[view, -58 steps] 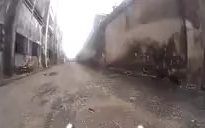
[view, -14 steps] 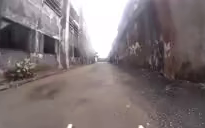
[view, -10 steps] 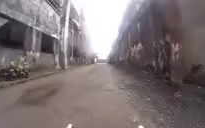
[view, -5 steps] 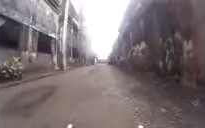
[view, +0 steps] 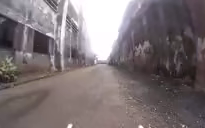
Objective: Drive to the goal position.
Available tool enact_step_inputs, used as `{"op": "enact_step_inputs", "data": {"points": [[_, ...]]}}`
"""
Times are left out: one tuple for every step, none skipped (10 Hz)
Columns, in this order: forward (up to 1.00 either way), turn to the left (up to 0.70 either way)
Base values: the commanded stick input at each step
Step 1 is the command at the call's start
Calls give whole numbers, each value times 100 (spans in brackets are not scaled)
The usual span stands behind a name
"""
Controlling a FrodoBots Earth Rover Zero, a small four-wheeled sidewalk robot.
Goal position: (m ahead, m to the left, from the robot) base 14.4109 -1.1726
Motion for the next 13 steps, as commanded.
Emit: {"op": "enact_step_inputs", "data": {"points": [[70, 0], [70, 0], [70, 0], [70, 0], [70, 0], [70, 0], [70, 0], [70, 0], [70, 0], [70, 0], [70, 0], [70, 0], [70, 0]]}}
